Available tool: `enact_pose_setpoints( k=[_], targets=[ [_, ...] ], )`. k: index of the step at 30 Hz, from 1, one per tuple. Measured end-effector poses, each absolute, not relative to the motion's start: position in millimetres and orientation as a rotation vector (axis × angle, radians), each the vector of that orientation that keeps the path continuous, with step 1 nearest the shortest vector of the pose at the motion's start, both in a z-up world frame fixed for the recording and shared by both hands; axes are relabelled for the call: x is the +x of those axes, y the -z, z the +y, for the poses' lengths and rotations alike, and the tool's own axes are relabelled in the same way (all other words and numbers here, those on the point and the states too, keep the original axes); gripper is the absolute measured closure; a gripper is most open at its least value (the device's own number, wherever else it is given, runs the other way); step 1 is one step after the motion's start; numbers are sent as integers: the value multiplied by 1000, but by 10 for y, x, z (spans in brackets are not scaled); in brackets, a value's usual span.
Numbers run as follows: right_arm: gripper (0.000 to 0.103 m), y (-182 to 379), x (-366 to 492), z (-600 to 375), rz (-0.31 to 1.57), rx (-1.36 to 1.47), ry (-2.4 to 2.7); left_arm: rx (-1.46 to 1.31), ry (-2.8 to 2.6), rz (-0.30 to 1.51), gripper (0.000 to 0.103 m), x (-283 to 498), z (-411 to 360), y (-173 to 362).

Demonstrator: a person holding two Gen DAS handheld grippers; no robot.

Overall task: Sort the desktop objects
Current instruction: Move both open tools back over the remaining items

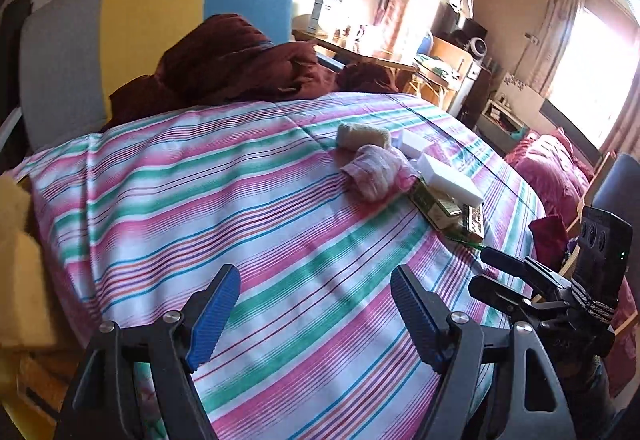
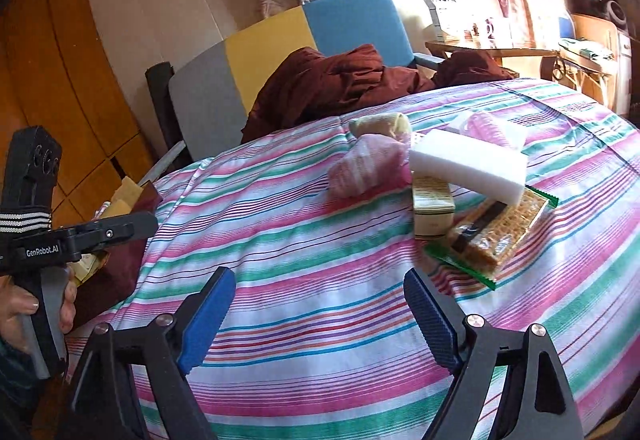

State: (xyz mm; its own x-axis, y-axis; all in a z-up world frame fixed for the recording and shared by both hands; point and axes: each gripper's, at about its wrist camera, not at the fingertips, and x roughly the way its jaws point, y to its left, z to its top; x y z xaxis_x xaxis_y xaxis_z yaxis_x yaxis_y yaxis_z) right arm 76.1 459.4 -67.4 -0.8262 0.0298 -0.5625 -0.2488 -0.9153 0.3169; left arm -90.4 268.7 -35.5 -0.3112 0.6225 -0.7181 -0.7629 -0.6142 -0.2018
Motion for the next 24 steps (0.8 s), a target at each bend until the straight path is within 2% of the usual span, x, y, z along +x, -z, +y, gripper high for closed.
enact_pose_setpoints(
  k=[8,15,24],
  targets=[
    [14,659,953,4853,625,-710,-2777,-960,-1875,324,23,-1120,3605,452],
    [14,807,950,5086,690,-705,-2724,-919,-1814,435,21,-1351,4185,604],
    [14,834,912,5250,700,-679,-2699,-962,-1732,415,23,-1619,4634,843]
  ],
)
